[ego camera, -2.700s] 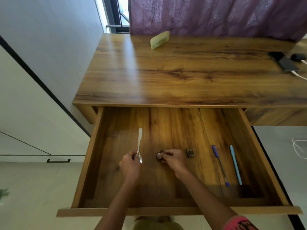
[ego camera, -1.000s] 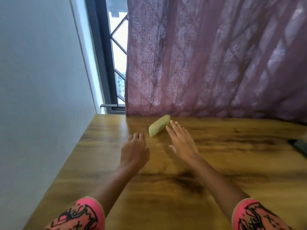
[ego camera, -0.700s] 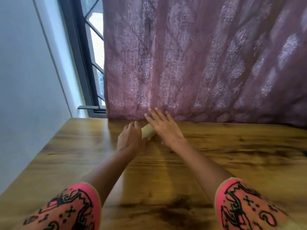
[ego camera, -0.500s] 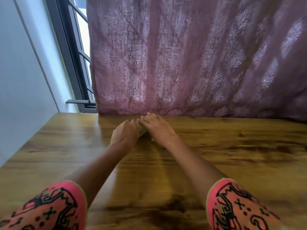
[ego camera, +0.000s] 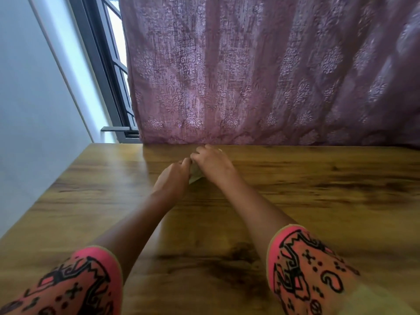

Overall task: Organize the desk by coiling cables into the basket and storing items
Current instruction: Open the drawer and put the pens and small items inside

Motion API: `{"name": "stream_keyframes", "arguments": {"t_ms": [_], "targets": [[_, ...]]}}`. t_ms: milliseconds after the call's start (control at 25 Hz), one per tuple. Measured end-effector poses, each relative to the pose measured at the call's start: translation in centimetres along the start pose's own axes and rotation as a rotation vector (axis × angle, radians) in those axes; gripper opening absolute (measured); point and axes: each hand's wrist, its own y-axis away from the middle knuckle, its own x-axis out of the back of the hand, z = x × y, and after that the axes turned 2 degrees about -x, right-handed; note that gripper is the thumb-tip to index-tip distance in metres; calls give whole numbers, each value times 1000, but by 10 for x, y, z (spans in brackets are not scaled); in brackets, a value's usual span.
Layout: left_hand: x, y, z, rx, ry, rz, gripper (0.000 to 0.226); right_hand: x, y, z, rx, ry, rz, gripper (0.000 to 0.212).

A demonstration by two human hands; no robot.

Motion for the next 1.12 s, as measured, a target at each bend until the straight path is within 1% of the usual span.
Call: {"name": "stream_keyframes", "arguments": {"t_ms": [80, 200, 320, 400, 480, 520, 600, 640, 720, 800, 880, 960, 1040, 1120], "targets": [[4, 17, 4, -2, -8, -24, 41, 7, 13, -7, -8, 4, -18, 34], [15, 56, 14, -14, 117, -70, 50, 21, 46, -19, -33, -16, -81, 39], [28, 111, 23, -43, 216, -37, 54, 35, 98, -41, -69, -76, -127, 48], [36, 154, 25, -56, 297, 8, 54, 46, 144, -54, -113, -192, -145, 54], [49, 199, 29, -16, 431, 56, 49, 61, 195, -64, -176, -365, -93, 62], [57, 222, 32, 6, 488, 53, 46, 70, 220, -69, -206, -446, -71, 68], [74, 276, 38, 31, 621, -30, 41, 82, 280, -94, -250, -564, -33, 78], [81, 302, 42, 37, 706, -87, 38, 84, 310, -108, -275, -597, -11, 79], [86, 354, 51, 73, 825, -150, 33, 83, 367, -134, -348, -657, 39, 75], [79, 396, 60, 167, 906, -119, 31, 76, 411, -151, -409, -724, 43, 69], [67, 432, 69, 251, 913, -84, 31, 67, 444, -168, -466, -774, -1, 69], [46, 454, 70, 312, 838, -87, 35, 55, 465, -180, -518, -829, -52, 71], [24, 462, 67, 359, 759, -186, 51, 40, 473, -186, -580, -857, -117, 73], [7, 461, 64, 351, 723, -289, 67, 23, 473, -185, -653, -844, -153, 75]]}}
